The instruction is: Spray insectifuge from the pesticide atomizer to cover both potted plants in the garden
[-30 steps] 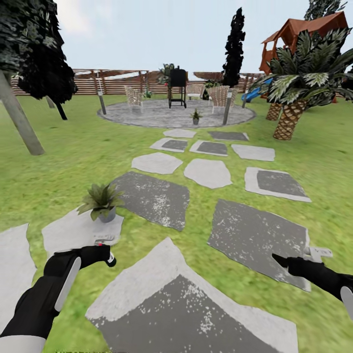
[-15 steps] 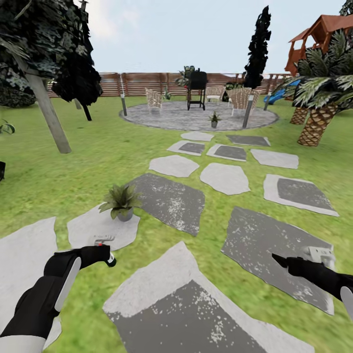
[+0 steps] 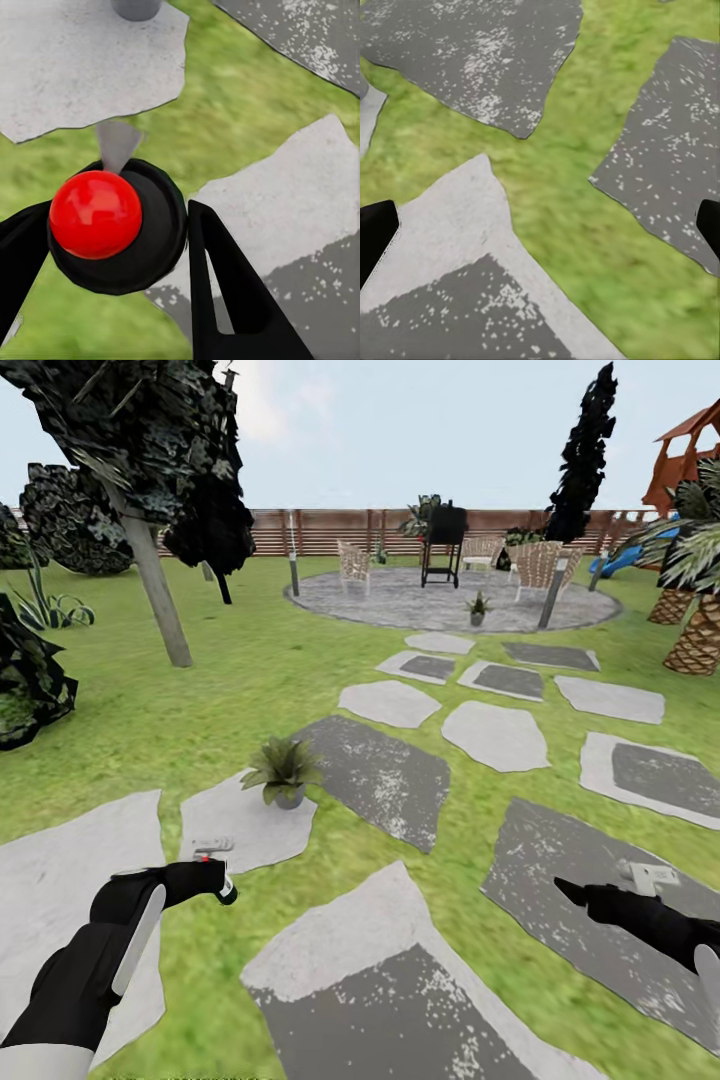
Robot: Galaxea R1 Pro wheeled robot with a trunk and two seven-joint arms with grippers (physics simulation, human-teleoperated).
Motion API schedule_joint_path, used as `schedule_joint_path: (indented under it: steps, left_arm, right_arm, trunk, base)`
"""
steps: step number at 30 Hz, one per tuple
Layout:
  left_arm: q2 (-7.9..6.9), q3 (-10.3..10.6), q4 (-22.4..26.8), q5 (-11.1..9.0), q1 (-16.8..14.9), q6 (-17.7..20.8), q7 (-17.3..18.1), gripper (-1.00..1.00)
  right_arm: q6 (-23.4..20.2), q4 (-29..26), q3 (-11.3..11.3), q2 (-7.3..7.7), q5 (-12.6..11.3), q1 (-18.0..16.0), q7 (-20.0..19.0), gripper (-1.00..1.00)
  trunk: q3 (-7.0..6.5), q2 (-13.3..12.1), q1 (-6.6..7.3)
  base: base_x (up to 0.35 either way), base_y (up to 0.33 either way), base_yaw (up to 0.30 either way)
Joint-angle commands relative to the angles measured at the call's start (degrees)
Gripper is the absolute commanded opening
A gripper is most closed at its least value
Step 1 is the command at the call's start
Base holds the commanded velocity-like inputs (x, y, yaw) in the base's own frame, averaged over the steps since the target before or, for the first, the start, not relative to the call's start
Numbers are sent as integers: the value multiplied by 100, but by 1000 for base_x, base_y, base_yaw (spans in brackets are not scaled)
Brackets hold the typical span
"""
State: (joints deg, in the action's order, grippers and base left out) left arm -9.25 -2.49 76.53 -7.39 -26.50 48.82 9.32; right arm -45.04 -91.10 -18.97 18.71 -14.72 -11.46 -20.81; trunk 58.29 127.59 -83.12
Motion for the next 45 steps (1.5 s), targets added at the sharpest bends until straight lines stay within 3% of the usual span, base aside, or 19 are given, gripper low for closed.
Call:
schedule_joint_path:
  steps: [1,16,45]
  left_arm:
    - [1,-5,2,-35,-4,32,0,-100]
    - [6,-5,2,-35,-4,31,0,-100]
    - [11,3,-6,-35,-4,31,0,-100]
  right_arm:
    - [-31,-5,-10,0,5,-3,-29,100]
    - [-31,-5,-10,1,5,3,-29,100]
    - [-31,-5,-8,1,8,3,-29,100]
  trunk:
    - [-13,-39,24]
    - [-303,-641,353]
    - [-1063,-1804,990]
  base:
    - [0,0,185]
    - [0,0,42]
    - [0,0,0]
